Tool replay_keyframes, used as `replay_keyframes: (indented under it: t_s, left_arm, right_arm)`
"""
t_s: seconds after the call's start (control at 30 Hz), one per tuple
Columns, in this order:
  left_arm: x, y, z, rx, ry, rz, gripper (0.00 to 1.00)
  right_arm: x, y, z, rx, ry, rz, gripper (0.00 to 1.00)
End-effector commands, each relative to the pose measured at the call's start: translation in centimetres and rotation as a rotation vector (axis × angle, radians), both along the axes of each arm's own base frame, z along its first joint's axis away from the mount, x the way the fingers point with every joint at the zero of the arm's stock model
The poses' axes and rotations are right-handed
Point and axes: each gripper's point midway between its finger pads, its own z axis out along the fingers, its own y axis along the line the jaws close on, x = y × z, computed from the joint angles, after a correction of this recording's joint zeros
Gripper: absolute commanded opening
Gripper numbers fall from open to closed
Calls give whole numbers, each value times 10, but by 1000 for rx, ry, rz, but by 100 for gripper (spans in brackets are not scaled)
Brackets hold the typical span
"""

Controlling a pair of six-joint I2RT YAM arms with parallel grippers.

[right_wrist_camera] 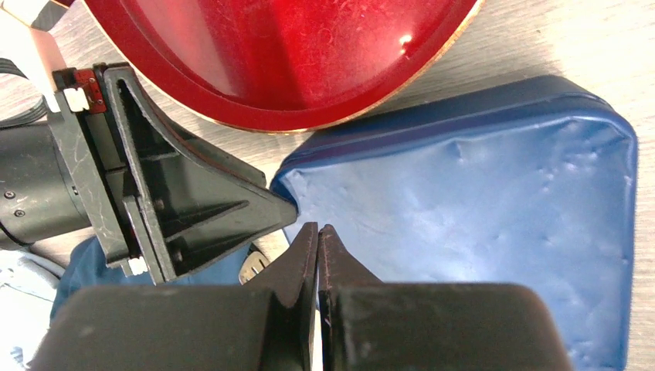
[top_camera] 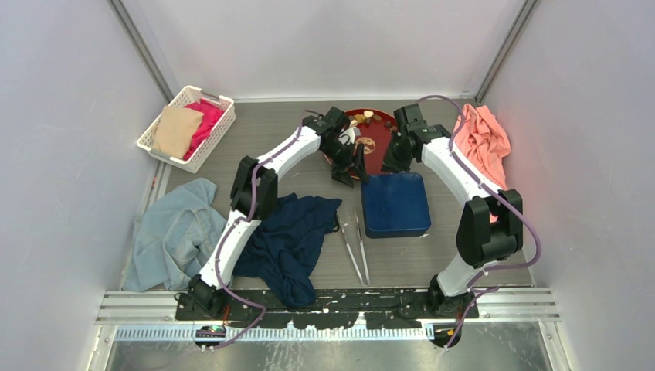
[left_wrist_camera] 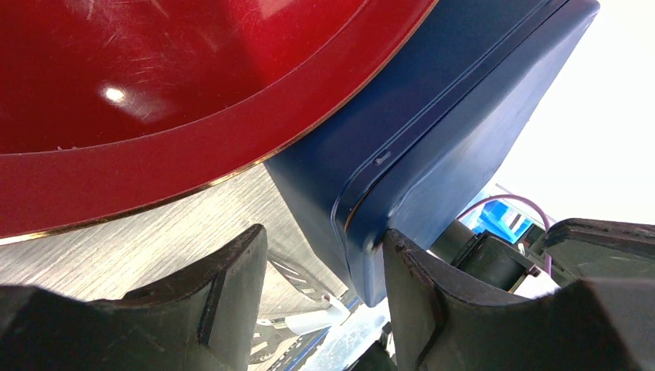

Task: Pack the chocolate
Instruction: Close the box lid on the packing box.

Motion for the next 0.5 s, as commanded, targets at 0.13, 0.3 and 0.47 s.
replay_keyframes:
  t_s: [0.13,0.3,0.47]
  left_arm:
    - [19,29,-60,183,-23,66,56]
    - [18,32,-66,195,-11,70,56]
    - [17,31,-69,197,-5,76,56]
  right_arm:
    - [-4,13,-75,-23,147,37,5]
    - [13,13,-28,-14,7,23,6]
    - [21,13,19,-9,-75,34,6]
